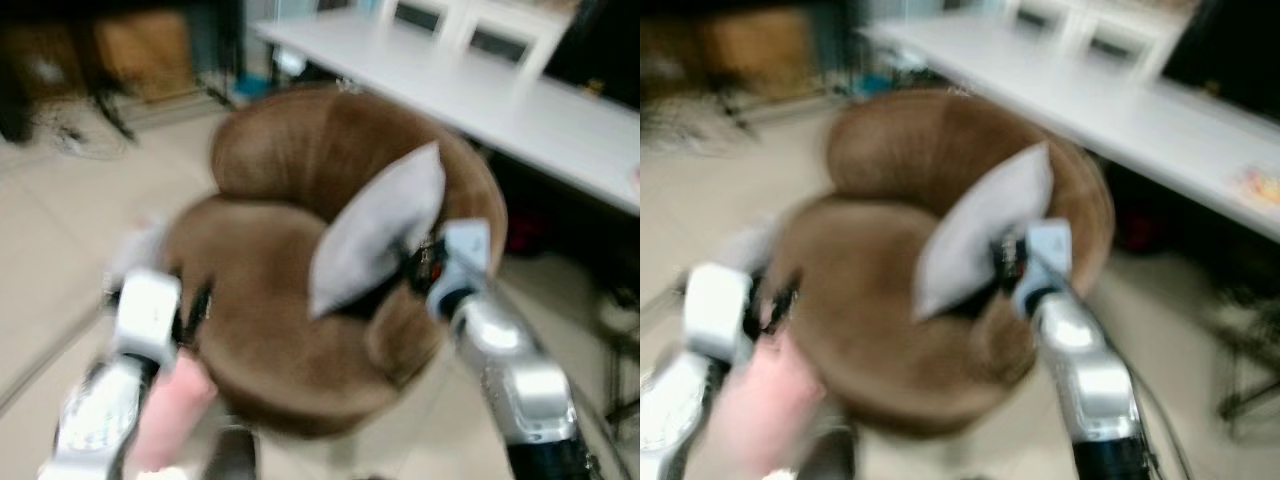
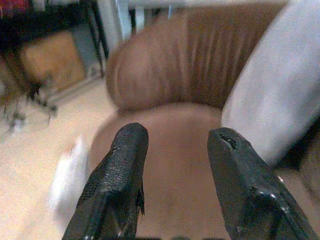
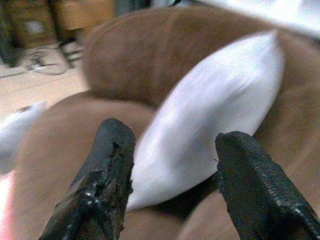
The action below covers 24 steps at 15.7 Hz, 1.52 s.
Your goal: Move the pillow to the sofa from floor
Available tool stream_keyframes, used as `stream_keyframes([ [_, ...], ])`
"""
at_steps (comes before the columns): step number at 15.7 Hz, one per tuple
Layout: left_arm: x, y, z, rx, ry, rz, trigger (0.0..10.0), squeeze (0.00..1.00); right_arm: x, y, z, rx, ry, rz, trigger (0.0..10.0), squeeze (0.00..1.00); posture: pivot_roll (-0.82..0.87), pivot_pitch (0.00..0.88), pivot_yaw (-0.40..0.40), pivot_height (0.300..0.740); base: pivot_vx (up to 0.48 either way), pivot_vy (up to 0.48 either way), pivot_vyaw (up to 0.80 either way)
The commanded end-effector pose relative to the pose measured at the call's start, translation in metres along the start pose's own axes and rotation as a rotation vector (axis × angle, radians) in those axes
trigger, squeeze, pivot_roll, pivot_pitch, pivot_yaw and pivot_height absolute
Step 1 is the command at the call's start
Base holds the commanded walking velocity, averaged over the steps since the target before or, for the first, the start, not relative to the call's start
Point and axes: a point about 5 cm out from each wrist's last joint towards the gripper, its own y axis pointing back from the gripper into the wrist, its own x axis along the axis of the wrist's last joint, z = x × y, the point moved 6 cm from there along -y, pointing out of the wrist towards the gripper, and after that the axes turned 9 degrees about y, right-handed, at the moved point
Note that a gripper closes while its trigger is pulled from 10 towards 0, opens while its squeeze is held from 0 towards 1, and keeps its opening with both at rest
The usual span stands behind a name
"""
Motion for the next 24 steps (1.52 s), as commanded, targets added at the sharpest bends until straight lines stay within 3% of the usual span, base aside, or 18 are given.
stream_keyframes([
  [1,0.017,-0.005,0.001,0.004,-0.016,0.062,10.0,0.00,0.003,-0.001,0.005,-0.002,-0.001,-0.003,10.0,0.00,0.09,0.000,-0.138,0.740,-0.244,0.000,0.00],
  [2,0.016,-0.004,-0.003,0.025,-0.024,0.061,10.0,0.00,0.000,-0.001,0.003,0.021,-0.020,-0.016,10.0,0.00,0.09,0.000,-0.137,0.740,0.000,0.000,0.00],
  [3,0.016,-0.007,-0.011,0.068,-0.058,0.064,10.0,0.00,-0.003,-0.001,0.003,0.023,0.052,-0.019,10.0,0.00,0.09,0.000,-0.134,0.740,0.000,0.000,0.00],
  [5,0.017,-0.010,-0.012,0.077,-0.063,0.068,10.0,0.00,-0.013,0.000,0.008,0.001,0.019,-0.067,10.0,0.00,0.07,0.000,-0.114,0.740,0.000,0.000,0.00],
  [7,0.017,-0.014,-0.016,0.081,-0.072,0.069,10.0,0.00,-0.011,-0.001,0.007,0.001,0.101,-0.053,10.0,0.00,0.05,0.000,-0.078,0.740,0.000,0.135,0.00],
  [12,0.016,-0.021,-0.016,0.051,-0.090,0.058,10.0,0.00,-0.010,-0.001,0.011,-0.036,0.083,-0.045,10.0,0.00,0.03,0.000,-0.036,0.740,0.000,0.427,0.00],
  [13,0.016,-0.022,-0.019,0.048,-0.103,0.054,10.0,0.00,-0.010,0.000,0.011,-0.041,0.081,-0.042,10.0,0.00,0.03,0.000,0.008,0.740,0.000,0.428,0.00],
  [15,0.018,-0.024,-0.025,0.045,-0.114,0.053,10.0,0.00,-0.014,0.003,0.013,-0.064,0.060,-0.046,10.0,0.00,0.03,0.000,0.024,0.740,0.000,0.428,0.00],
  [24,0.012,-0.023,-0.025,0.086,-0.066,0.061,10.0,0.00,-0.008,-0.003,-0.002,-0.020,0.040,-0.030,10.0,0.00,0.03,0.000,-0.026,0.740,0.000,0.426,0.00],
])
